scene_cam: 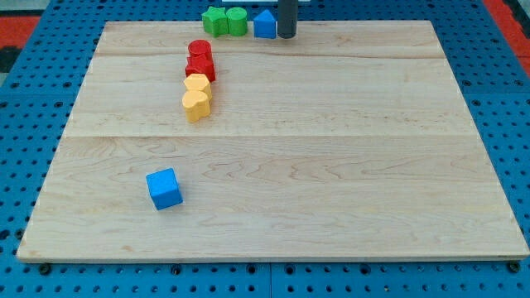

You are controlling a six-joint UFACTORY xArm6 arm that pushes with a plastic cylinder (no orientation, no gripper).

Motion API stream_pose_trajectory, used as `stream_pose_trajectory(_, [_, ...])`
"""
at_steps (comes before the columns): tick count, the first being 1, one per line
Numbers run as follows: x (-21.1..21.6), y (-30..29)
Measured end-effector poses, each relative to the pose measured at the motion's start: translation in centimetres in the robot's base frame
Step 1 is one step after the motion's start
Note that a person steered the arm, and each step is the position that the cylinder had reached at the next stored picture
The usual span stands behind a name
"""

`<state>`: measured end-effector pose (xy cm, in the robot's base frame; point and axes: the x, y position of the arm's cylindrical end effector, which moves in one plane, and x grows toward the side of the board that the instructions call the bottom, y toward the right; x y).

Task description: Push the blue cube to the center

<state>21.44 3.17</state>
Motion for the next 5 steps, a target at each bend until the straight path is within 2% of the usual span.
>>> stream_pose_trajectory(2, [0.3, -0.4])
stream_pose_trajectory(3, [5.5, 1.8])
stream_pose_trajectory(5, [24.1, 3.3])
